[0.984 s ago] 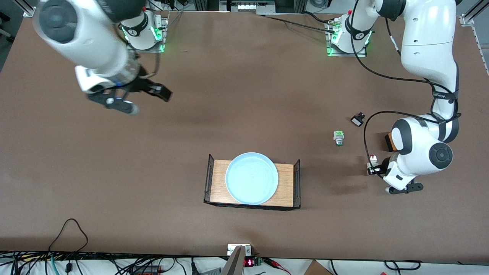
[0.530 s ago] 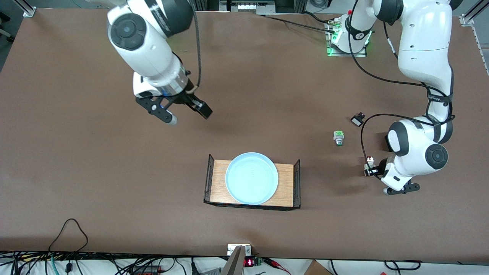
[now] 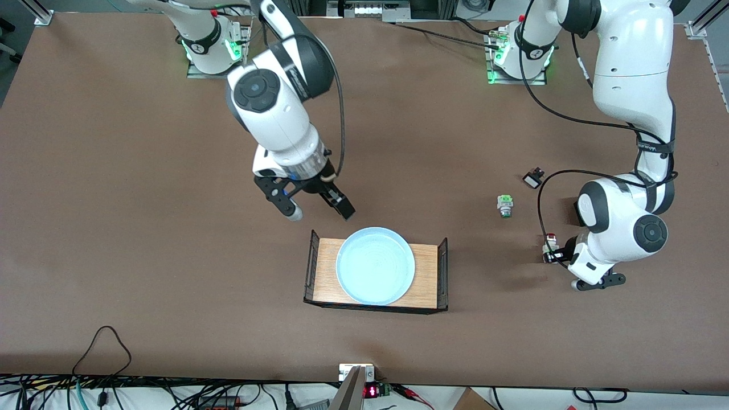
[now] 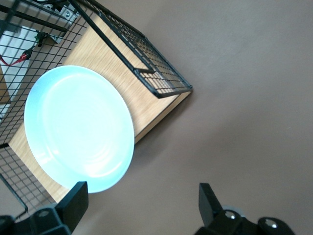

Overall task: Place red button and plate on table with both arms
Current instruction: 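Lower the button beside the box while the right gripper reaches the plate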

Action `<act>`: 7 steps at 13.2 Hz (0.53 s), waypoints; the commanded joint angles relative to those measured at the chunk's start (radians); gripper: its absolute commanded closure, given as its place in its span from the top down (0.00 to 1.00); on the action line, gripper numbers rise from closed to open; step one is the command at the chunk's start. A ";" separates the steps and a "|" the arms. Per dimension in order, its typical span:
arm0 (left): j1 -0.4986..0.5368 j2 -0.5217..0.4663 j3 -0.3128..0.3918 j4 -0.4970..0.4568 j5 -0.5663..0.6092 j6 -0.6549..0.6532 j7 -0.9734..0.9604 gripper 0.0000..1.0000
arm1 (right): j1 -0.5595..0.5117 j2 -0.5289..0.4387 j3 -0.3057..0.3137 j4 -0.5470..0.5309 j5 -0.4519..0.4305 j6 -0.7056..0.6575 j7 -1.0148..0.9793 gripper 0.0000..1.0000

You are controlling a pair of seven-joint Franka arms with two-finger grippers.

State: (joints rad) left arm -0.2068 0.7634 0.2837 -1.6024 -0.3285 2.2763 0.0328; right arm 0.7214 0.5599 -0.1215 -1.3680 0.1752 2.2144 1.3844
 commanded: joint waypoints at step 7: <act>0.004 -0.068 0.002 0.004 -0.011 -0.033 0.057 1.00 | 0.004 0.135 -0.013 0.067 0.017 0.148 0.036 1.00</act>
State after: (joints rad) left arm -0.2069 0.7462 0.2850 -1.5895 -0.3285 2.2764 0.0405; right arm 0.7224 0.6605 -0.1287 -1.3365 0.1753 2.3335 1.4081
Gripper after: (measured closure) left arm 0.062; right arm 0.000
